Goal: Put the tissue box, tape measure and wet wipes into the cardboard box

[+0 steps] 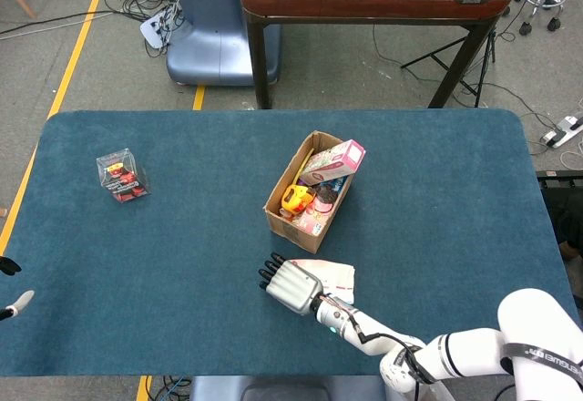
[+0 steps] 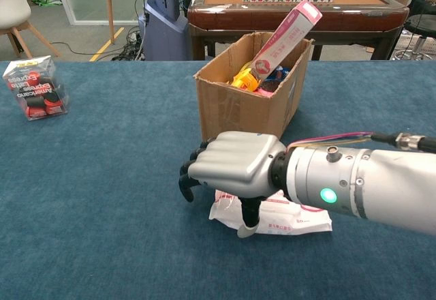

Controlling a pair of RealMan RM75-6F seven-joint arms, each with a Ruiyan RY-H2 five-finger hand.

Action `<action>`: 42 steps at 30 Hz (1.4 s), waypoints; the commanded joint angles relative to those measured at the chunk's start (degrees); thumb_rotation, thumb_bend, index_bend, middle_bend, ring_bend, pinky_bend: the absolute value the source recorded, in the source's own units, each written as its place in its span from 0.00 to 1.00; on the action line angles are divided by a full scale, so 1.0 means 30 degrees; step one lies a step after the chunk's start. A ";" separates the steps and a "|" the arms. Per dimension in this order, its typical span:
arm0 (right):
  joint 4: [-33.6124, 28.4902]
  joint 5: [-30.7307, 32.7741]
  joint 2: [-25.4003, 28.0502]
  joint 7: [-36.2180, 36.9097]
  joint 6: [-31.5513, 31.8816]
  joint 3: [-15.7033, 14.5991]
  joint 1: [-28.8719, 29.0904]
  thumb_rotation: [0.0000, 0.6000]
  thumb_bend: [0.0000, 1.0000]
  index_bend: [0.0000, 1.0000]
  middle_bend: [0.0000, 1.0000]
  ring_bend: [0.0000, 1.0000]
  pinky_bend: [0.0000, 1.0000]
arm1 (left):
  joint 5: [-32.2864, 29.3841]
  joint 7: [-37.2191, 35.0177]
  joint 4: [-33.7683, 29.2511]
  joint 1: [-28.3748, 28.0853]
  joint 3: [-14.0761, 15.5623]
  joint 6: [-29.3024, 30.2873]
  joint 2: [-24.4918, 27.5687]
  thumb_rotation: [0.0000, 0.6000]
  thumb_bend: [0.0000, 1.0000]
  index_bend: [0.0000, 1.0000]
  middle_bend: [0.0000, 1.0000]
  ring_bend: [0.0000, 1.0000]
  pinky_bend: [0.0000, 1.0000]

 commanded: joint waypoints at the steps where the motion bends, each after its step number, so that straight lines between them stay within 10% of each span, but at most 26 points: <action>1: 0.0125 0.0621 -0.0092 -0.0219 0.0066 -0.0123 0.0394 1.00 0.00 0.29 0.16 0.11 0.11 | 0.0076 -0.0172 0.0137 0.0116 0.0047 0.0170 -0.0069 1.00 0.13 0.48 0.52 0.39 0.49; 42: -0.5931 0.5754 0.4573 -0.1067 0.2994 -0.3933 0.1891 1.00 0.00 0.28 0.20 0.11 0.10 | 0.0045 0.0932 -0.0193 -0.0284 0.0005 -0.0366 -0.0121 1.00 0.13 0.48 0.52 0.39 0.49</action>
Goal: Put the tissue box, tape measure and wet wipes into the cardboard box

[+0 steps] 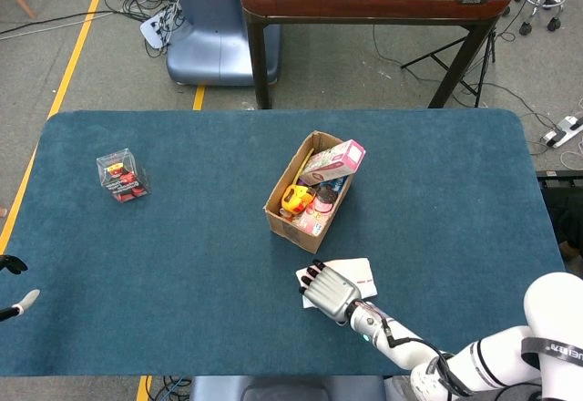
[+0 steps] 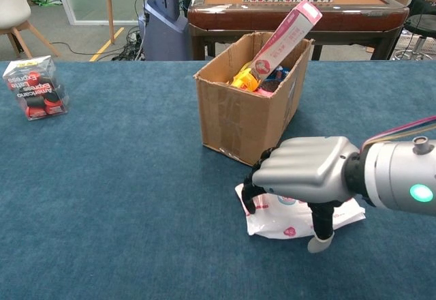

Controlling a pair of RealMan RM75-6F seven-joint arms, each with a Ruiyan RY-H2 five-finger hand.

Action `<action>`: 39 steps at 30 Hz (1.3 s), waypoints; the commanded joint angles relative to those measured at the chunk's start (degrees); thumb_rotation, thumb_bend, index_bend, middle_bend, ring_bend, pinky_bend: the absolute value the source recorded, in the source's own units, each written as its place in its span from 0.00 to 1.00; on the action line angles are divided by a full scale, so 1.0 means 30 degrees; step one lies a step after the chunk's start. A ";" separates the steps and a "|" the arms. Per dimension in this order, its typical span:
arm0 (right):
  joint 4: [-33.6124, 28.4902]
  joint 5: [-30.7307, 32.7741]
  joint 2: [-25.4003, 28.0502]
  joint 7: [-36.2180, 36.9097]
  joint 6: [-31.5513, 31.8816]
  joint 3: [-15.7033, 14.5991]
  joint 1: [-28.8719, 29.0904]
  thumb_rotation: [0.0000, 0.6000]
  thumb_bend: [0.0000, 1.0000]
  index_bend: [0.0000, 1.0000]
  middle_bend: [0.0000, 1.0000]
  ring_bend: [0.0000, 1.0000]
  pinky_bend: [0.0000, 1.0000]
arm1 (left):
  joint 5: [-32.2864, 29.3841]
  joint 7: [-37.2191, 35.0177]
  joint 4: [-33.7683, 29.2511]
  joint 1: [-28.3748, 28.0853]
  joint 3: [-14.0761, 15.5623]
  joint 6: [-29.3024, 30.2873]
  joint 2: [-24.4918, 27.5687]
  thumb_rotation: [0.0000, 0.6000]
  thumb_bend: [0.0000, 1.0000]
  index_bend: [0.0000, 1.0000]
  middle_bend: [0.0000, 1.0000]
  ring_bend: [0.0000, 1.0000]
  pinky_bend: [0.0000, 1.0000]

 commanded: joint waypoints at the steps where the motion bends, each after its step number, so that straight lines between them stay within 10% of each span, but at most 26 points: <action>1: -0.0607 0.0632 0.0553 -0.0028 0.0044 -0.0348 0.0228 1.00 0.00 0.28 0.20 0.11 0.10 | -0.0030 0.0033 0.0019 -0.0002 0.0020 -0.0040 -0.0028 1.00 0.13 0.48 0.52 0.39 0.49; 15: -0.3818 0.1800 0.3701 0.0277 0.1091 -0.1797 0.0769 1.00 0.00 0.28 0.22 0.11 0.10 | -0.0109 0.0247 0.0042 -0.0110 0.0061 -0.0270 -0.0153 1.00 0.13 0.48 0.52 0.39 0.49; 24: -0.2927 -0.2114 0.3359 0.1574 0.4094 -0.2086 -0.1877 1.00 0.00 0.27 0.16 0.11 0.10 | -0.0123 0.0321 0.0052 -0.0130 0.0089 -0.0312 -0.0216 1.00 0.13 0.48 0.52 0.39 0.49; 39: -0.0807 -0.2237 0.2047 0.2182 0.4591 -0.1800 -0.3999 1.00 0.00 0.17 0.04 0.00 0.03 | -0.0011 0.0201 0.0012 -0.0107 0.0142 -0.0254 -0.0135 1.00 0.13 0.48 0.52 0.39 0.49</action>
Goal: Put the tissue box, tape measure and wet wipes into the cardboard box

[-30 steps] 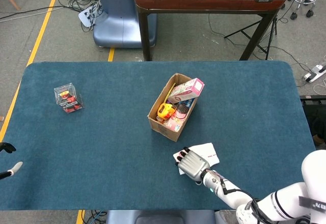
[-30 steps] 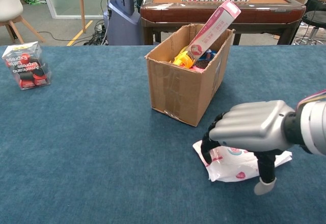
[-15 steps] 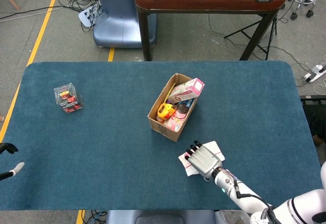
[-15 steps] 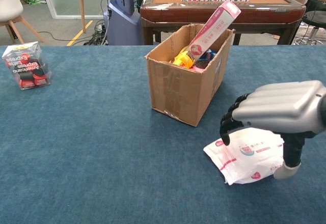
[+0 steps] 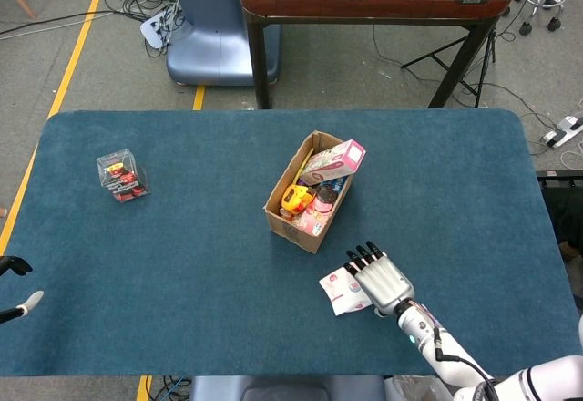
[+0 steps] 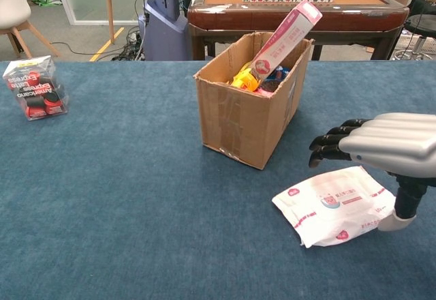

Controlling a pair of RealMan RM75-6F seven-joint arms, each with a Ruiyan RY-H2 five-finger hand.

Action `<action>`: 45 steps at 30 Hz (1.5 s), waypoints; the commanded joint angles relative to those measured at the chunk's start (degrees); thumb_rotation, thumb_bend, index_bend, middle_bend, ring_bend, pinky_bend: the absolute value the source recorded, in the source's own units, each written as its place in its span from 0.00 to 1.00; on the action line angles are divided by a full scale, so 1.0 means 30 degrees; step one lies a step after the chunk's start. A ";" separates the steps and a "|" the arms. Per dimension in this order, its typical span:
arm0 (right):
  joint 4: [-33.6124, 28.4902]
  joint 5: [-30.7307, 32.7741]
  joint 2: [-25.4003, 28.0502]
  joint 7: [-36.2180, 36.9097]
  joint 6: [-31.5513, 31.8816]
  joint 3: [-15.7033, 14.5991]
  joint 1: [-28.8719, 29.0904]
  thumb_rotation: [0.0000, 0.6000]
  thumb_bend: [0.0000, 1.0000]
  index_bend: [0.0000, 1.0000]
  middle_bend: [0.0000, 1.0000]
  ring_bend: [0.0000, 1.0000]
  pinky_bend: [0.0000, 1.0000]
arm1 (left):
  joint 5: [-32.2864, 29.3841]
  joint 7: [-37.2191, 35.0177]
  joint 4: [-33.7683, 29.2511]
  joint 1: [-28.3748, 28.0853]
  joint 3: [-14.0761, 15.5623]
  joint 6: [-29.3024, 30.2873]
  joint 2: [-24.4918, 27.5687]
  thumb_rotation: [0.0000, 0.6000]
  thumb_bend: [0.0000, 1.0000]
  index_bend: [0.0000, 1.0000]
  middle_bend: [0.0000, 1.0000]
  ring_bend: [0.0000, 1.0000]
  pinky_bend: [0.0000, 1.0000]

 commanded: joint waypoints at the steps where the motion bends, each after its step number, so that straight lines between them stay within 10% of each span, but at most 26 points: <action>1: 0.0535 0.0104 -0.0276 0.0125 -0.0249 0.0107 -0.0290 1.00 0.00 0.17 0.04 0.00 0.03 | -0.0001 0.0013 -0.0012 0.0000 0.0004 -0.0001 0.0006 1.00 0.13 0.48 0.52 0.39 0.49; 28: 0.3920 0.1259 -0.2465 0.0379 -0.2551 0.1631 -0.0635 1.00 0.00 0.16 0.03 0.00 0.03 | 0.0012 -0.0223 -0.0116 0.0057 -0.0002 0.0116 0.0145 1.00 0.13 0.48 0.52 0.39 0.49; 45: 0.4020 0.1225 -0.2423 0.0414 -0.2718 0.1704 -0.0746 1.00 0.00 0.17 0.35 0.27 0.17 | 0.0006 -0.0154 -0.0103 0.0044 -0.0003 0.0101 0.0134 1.00 0.13 0.48 0.52 0.39 0.49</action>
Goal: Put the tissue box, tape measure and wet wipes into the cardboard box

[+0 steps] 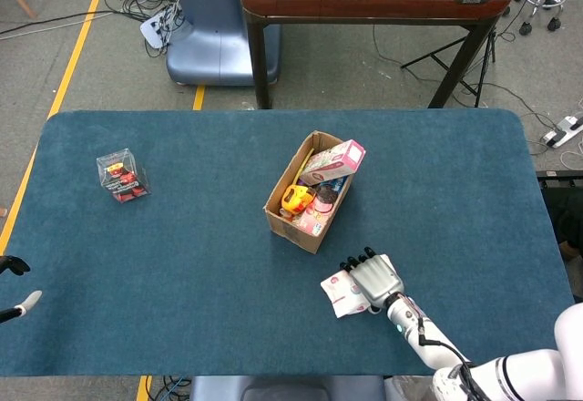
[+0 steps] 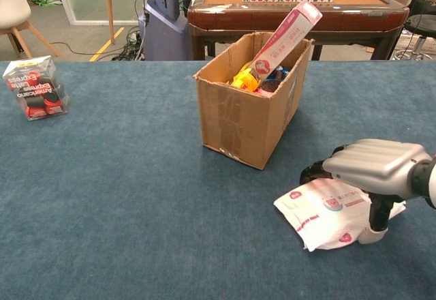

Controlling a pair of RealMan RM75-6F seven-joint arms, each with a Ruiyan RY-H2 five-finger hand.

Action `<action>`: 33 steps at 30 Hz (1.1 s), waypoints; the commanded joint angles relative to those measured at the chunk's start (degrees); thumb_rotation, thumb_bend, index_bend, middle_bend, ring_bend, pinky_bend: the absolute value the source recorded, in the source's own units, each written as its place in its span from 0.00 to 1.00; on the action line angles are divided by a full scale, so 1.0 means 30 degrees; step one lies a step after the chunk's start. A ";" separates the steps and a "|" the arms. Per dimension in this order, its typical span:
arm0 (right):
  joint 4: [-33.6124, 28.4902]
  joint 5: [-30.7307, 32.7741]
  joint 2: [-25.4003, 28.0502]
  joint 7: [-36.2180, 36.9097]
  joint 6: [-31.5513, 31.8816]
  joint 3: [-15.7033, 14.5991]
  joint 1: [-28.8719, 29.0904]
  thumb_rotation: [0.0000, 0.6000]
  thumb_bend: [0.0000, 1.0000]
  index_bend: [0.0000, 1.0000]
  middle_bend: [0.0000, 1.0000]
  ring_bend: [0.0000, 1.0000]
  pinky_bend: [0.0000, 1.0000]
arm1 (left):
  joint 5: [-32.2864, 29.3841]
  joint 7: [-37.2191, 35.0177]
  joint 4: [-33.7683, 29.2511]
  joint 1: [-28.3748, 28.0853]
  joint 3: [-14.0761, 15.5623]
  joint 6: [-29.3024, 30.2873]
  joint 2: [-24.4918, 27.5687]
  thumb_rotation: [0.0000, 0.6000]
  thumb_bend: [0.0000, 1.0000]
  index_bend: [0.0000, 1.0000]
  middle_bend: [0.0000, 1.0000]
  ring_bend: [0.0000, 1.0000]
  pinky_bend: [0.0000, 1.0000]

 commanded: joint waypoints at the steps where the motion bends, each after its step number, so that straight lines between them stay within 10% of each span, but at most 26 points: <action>1: 0.0039 -0.0061 0.0002 0.0053 0.0042 0.0027 -0.0057 1.00 0.00 0.18 0.37 0.29 0.18 | 0.0007 0.0002 0.0001 -0.0005 0.0006 -0.0010 -0.0004 1.00 0.13 0.48 0.52 0.39 0.49; 33: -0.4868 -0.3514 0.3490 0.1590 0.1510 0.2319 -0.0287 1.00 0.00 0.31 0.46 0.39 0.24 | -0.0010 0.0039 0.0004 -0.0054 0.0022 -0.0114 -0.0030 1.00 0.13 0.48 0.52 0.39 0.49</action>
